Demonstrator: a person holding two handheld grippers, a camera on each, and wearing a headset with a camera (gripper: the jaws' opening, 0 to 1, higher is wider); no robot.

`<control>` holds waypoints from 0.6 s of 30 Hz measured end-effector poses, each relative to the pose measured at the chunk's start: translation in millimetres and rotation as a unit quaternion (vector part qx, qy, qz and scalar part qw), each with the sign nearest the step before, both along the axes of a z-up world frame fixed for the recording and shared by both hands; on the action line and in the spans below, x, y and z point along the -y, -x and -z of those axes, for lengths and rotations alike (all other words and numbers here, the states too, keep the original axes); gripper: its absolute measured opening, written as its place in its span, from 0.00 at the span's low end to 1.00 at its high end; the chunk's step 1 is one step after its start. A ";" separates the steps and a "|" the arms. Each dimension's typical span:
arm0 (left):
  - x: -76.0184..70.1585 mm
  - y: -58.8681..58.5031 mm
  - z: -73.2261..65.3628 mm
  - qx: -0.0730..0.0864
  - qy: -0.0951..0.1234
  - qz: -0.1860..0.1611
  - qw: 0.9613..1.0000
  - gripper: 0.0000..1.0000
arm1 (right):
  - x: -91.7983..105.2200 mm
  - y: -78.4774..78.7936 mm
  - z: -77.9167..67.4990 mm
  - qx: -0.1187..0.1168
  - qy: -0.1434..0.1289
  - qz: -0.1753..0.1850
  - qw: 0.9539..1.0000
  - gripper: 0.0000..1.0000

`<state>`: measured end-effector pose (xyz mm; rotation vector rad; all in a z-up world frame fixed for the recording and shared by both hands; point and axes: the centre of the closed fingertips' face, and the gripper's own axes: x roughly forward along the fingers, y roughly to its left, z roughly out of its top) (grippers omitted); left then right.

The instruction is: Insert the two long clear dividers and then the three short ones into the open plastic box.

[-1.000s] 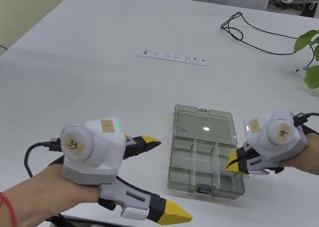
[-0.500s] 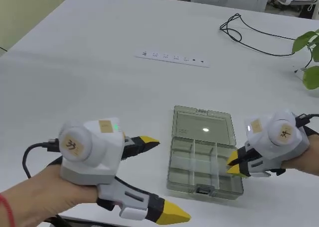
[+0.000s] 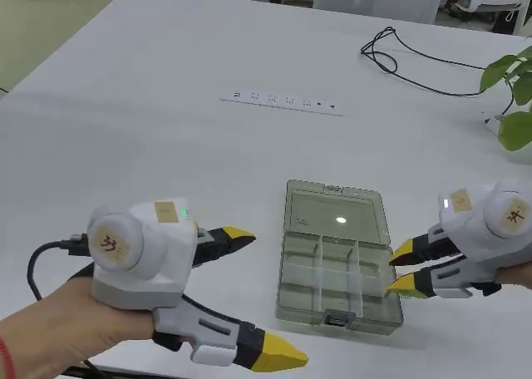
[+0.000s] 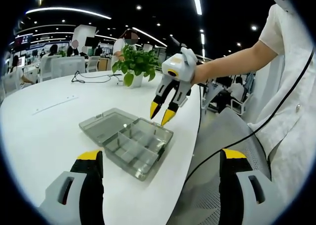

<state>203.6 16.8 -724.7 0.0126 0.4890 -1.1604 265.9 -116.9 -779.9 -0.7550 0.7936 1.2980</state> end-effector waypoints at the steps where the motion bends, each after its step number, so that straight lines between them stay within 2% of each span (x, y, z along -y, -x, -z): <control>1: -1.0 -0.3 0.1 0.001 -0.001 -0.001 1.000 1.00 | 2.0 0.3 -2.9 0.002 -0.003 0.006 1.000 0.23; 7: -9.4 -2.1 1.0 0.004 -0.009 -0.006 1.000 1.00 | 9.6 3.9 -18.3 0.009 -0.024 0.032 0.999 0.28; 11: -15.6 -3.4 1.8 0.008 -0.013 -0.011 1.000 1.00 | 17.7 5.0 -20.9 0.011 -0.041 0.053 0.998 0.32; 18: -22.6 -2.1 5.0 0.011 -0.022 -0.013 1.000 1.00 | 18.7 24.6 -30.9 0.010 -0.059 0.077 0.995 0.41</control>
